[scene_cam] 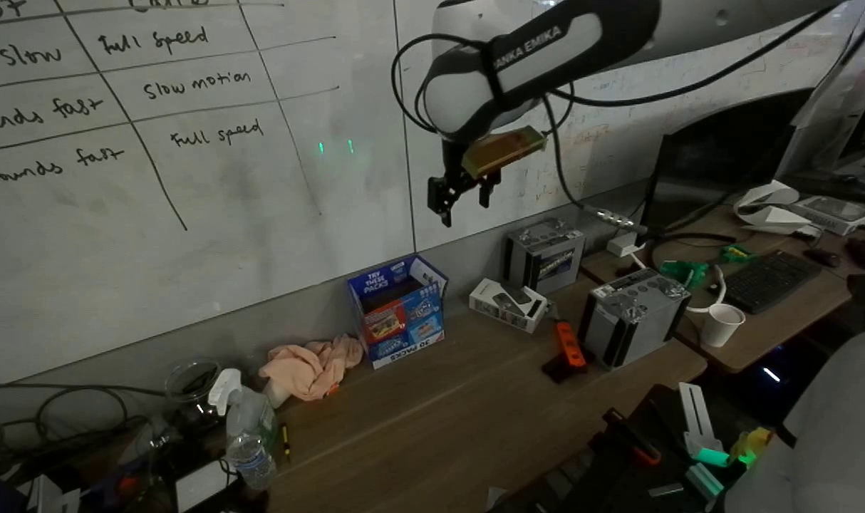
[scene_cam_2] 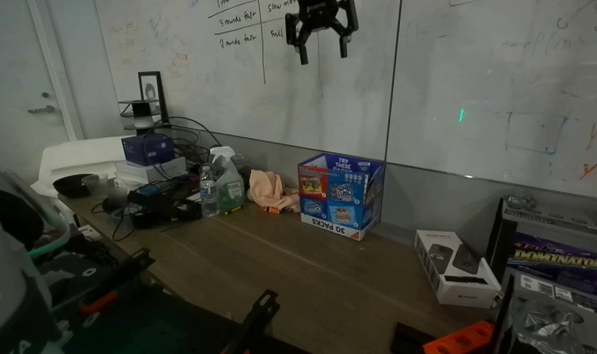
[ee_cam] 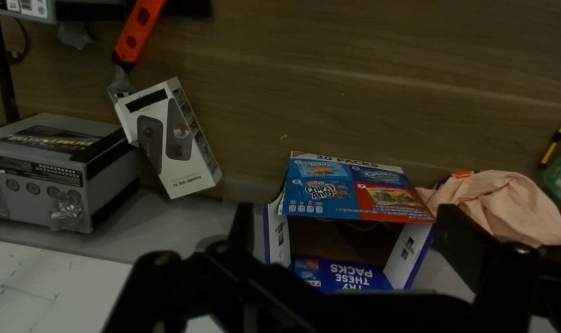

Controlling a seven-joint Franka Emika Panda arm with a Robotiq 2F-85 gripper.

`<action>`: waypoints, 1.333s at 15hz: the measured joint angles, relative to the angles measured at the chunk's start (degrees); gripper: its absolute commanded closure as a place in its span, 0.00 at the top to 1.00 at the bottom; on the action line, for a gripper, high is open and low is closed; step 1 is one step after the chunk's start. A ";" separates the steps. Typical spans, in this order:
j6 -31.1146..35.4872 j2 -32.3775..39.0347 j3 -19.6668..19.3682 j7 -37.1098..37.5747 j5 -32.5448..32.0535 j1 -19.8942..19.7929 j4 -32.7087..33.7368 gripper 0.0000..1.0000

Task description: Put the strings in the box

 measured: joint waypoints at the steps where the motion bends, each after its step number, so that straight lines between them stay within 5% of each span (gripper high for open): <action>1: -0.07 -3.27 0.05 -1.05 1.27 -0.39 -3.01 1.00; 13: -10.65 -40.53 2.13 -2.55 4.30 -1.23 -31.47 1.00; 20: -10.78 -42.45 2.18 -2.42 4.30 -1.32 -32.99 1.00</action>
